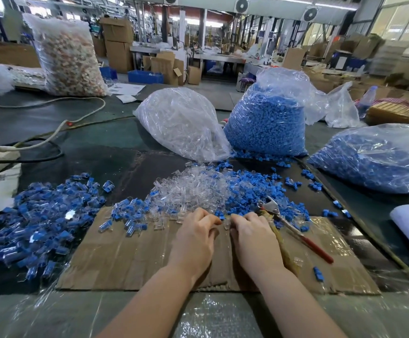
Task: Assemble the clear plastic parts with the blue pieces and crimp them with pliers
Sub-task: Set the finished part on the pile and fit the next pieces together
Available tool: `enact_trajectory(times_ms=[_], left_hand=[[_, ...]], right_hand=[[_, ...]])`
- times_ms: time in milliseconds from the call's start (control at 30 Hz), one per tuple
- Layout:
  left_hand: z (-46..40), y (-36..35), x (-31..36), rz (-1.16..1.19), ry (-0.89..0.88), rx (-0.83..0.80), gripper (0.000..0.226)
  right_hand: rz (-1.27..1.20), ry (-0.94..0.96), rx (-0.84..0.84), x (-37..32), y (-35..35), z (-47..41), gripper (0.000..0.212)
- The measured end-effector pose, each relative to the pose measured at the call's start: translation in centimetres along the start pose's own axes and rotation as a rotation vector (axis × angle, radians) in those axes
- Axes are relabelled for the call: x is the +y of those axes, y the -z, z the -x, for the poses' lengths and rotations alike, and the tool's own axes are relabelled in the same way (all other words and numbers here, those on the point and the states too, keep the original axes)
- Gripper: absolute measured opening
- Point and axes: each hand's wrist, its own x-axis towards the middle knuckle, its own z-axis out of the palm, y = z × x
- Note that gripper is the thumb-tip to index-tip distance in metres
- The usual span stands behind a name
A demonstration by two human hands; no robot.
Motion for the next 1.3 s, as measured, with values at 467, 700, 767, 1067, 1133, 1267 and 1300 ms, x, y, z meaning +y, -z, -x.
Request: enact_trajectory(times_ms=[467, 700, 767, 1067, 1133, 1267, 1300], left_hand=[[-0.1, 0.3, 0.0, 0.056, 0.049, -0.029, 0.015], [-0.2, 0.2, -0.1, 0.043, 0.038, -0.046, 0.021], [-0.1, 0.1, -0.2, 0.049, 0.045, -0.044, 0.016], [-0.1, 0.3, 0.0, 0.042, 0.019, -0.031, 0.029], [0.0, 0.4, 0.0, 0.057, 0.031, -0.029, 0.03], [0.1, 0.5, 0.0, 0.097, 0.062, 0.013, 0.018], [0.2, 0.6, 0.1, 0.104, 0.064, 0.012, 0.016]], right_hand=[[-0.384, -0.042, 0.123, -1.0, -1.0, 0.6, 0.02], [-0.328, -0.081, 0.159, -1.0, -1.4, 0.7, 0.021], [-0.327, -0.087, 0.169, -1.0, -1.4, 0.7, 0.021], [-0.381, -0.129, 0.206, -1.0, -1.4, 0.8, 0.028], [-0.394, -0.132, 0.213, -1.0, -1.5, 0.9, 0.026], [-0.385, -0.143, 0.207, -0.9, -1.7, 0.9, 0.024], [-0.379, -0.142, 0.206, -0.9, -1.7, 0.9, 0.023]])
